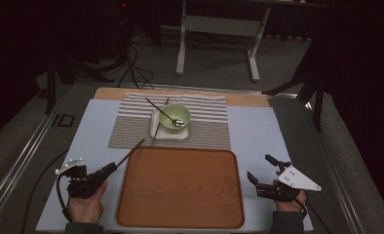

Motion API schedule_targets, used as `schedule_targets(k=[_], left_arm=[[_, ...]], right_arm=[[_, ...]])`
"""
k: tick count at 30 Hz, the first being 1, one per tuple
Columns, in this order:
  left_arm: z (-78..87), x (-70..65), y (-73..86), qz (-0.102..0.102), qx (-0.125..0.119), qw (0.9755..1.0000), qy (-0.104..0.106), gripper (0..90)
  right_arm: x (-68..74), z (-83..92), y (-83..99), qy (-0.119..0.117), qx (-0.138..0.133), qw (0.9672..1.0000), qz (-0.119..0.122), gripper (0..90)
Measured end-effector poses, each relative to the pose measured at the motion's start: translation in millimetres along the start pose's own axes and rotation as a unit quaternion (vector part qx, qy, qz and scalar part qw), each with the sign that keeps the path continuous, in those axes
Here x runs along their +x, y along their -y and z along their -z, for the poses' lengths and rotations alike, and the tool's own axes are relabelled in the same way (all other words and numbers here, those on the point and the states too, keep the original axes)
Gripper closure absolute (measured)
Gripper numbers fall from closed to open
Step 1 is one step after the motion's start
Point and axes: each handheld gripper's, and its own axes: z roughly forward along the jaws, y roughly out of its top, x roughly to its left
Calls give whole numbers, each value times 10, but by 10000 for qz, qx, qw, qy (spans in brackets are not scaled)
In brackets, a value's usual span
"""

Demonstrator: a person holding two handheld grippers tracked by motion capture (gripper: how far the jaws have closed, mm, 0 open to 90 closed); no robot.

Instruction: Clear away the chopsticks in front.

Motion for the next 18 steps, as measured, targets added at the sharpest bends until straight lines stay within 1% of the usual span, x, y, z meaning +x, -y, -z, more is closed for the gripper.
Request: schedule_targets(k=[10, 12, 14, 18], left_arm=[[59, -11, 128, 43, 157, 9999, -35, 860], [59, -23, 176, 8, 254, 9997, -50, 860], [54, -38, 209, 24, 310, 9995, -44, 860], [42, -88, 261, -75, 420, 9991, -76, 859]], right_arm=[[6, -30, -12, -26, -8, 10000, 27, 135], [7, -28, -13, -22, -8, 10000, 25, 136], [6, -25, -14, -19, -14, 10000, 24, 136], [3, -22, -14, -14, -28, 10000, 18, 136]])
